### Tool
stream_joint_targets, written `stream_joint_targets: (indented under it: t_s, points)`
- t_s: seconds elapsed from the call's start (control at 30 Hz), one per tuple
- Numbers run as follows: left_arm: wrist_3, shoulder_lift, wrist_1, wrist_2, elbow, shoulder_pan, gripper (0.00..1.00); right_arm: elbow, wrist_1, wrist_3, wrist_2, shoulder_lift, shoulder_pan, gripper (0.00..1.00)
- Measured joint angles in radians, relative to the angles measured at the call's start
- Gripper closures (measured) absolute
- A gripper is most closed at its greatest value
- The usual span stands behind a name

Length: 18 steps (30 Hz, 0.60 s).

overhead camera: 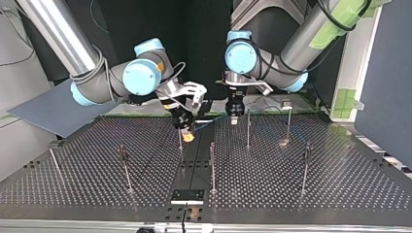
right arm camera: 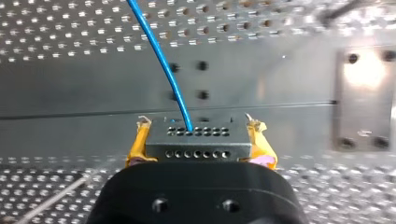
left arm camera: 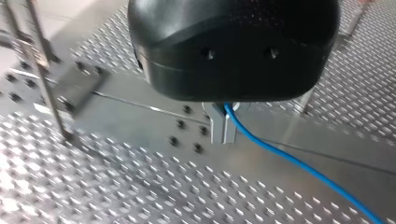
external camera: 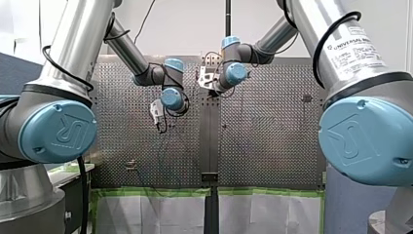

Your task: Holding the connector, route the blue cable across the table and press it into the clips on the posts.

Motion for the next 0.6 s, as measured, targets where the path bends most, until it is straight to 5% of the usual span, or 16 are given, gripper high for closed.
stream_joint_targets:
  t_s: [0.6]
  points:
    - [-0.004,0.178,-0.058,0.016,0.029,0.011,0.99,0.0,0.026,0.001,0.001,-0.095,-0.005,1.0]
